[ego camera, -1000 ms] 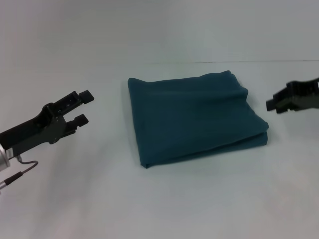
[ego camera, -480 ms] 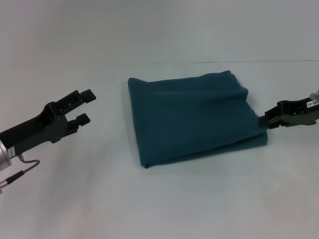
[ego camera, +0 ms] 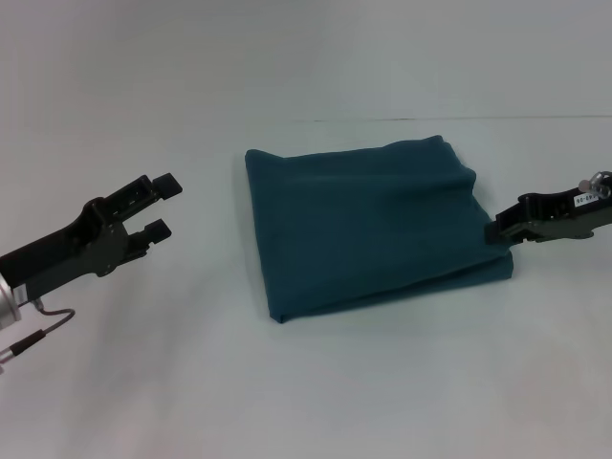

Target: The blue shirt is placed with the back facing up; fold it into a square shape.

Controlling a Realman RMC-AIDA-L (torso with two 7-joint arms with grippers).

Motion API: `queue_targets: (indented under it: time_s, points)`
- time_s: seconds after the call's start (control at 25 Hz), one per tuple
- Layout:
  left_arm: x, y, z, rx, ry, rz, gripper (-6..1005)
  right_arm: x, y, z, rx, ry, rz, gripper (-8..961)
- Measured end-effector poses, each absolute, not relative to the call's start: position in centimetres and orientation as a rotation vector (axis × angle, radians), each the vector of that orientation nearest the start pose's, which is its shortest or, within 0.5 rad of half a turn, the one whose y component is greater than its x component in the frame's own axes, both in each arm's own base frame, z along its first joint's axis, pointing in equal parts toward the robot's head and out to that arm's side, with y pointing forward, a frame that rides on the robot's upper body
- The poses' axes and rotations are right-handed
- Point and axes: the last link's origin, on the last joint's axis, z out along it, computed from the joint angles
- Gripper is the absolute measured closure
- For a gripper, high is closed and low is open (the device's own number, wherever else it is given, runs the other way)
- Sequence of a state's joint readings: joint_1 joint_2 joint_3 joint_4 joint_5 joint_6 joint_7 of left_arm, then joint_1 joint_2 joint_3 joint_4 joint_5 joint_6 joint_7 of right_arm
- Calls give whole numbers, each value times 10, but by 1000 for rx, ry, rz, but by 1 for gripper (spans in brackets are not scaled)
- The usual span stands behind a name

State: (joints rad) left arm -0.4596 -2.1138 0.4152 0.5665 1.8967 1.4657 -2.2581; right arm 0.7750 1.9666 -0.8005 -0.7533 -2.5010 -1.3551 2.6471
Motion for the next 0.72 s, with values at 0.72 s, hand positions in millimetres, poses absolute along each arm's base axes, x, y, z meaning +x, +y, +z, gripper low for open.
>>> queue_targets:
  time_s: [0.72]
  points:
    - [-301, 323, 14, 2037, 2191, 1413, 50, 253, 412, 36, -2155, 1702, 81, 661]
